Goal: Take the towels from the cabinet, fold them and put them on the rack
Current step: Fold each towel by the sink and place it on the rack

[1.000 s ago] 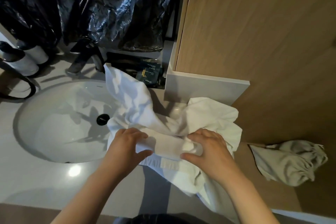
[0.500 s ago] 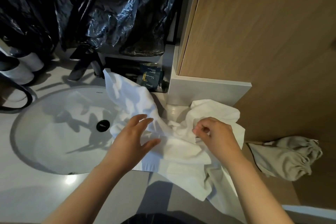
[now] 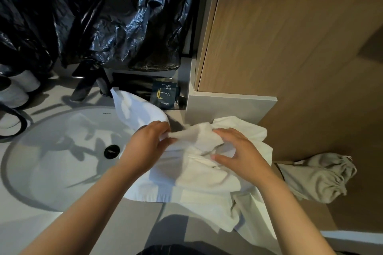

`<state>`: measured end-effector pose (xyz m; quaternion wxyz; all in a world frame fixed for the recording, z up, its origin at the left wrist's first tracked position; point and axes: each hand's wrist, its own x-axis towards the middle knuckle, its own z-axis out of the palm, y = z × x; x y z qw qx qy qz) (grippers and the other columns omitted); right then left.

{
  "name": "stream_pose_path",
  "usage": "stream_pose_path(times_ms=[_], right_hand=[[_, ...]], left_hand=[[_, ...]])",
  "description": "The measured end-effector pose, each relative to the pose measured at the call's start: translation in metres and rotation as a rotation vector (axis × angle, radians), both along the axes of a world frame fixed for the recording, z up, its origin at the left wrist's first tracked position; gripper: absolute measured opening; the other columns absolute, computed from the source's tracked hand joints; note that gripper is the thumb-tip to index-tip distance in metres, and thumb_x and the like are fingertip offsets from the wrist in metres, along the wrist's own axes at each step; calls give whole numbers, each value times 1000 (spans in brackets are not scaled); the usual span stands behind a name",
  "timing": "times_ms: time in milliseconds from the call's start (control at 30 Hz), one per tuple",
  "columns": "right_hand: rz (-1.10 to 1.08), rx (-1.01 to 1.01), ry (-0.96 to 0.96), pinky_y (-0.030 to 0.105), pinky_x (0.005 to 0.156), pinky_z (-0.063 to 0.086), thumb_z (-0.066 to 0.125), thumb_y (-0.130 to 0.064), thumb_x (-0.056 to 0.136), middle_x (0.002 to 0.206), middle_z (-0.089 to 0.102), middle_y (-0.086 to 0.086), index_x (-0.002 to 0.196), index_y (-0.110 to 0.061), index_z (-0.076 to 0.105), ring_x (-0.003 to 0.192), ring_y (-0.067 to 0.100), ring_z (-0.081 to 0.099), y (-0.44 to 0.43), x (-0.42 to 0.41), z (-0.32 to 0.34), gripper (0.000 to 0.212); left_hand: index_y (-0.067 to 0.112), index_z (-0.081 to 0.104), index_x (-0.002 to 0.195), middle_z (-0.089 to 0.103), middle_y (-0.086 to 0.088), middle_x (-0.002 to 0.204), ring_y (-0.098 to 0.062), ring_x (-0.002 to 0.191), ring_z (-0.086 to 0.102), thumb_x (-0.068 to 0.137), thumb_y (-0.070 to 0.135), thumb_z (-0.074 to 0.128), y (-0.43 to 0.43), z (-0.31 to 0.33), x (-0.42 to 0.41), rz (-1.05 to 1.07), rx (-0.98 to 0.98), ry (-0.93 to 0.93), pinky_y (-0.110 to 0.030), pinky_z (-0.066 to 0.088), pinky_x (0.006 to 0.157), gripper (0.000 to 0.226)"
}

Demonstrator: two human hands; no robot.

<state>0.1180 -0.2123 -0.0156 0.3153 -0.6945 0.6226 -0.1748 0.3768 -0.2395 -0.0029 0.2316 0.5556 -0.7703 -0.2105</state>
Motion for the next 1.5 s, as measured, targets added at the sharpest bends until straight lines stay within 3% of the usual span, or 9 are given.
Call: stream_pose_path(times_ms=[133,300,567,667,833,900,1167,1367,1500], right_hand=[[-105,-197,-105,31,90,46,59,-22,98,103,70,-1,98,-21,72,104,19,61,-7,5,15,14],[-134,-499,-54,41,84,46,47,-30,99,81,65,-4,87,-13,65,80,13,53,-18,13,60,28],[-172,-772,-178,10,68,38,47,-24,102,84,58,-14,92,-22,61,82,2,55,-16,13,137,18],[-181,-681,-156,9,66,39,49,-29,100,84,62,-17,90,-24,66,82,2,57,-17,4,138,20],[-274,-220,277,31,96,41,54,-29,100,119,61,7,123,-16,64,114,26,53,-18,-5,91,28],[-310,-187,195,32,103,38,57,-30,98,134,53,7,135,-19,55,125,28,47,-3,-1,77,39],[-151,-137,41,27,106,37,70,-44,85,124,51,-20,120,-39,59,122,7,47,53,18,46,37],[10,133,351,43,122,-10,67,-65,77,155,25,-20,144,-45,36,146,6,15,72,17,18,76],[-18,-14,350,35,119,-16,60,-47,92,152,35,-19,137,-45,48,144,4,23,74,16,5,47]], left_hand=[[23,43,77,38,17,65,-22,67,45,85,15,71,4,39,5,-32,-181,49,-28,31,56,30],[4,60,83,53,5,74,-28,82,48,89,17,67,-5,78,5,32,-317,96,-34,37,70,15],[16,52,85,52,0,67,-14,65,50,98,36,49,-10,124,-7,-29,-328,315,-21,39,60,24],[18,52,80,51,-1,68,-14,66,50,94,37,48,-18,120,-11,-29,-229,399,-21,38,61,24],[12,63,114,61,-6,105,-22,101,53,94,33,60,-19,74,-23,-64,-17,33,-30,40,93,30],[12,60,126,59,-7,118,-24,111,53,89,32,67,-3,58,-19,-78,-71,23,-31,39,98,43],[22,67,98,61,12,99,-7,92,57,73,34,83,55,4,11,-98,22,109,-16,43,81,32],[19,63,121,57,-2,128,-20,117,52,53,32,93,69,-31,14,-175,45,-71,-37,44,96,75],[13,71,101,69,-6,101,-31,89,67,55,18,93,54,-38,11,-192,-59,-125,-44,54,79,51]])
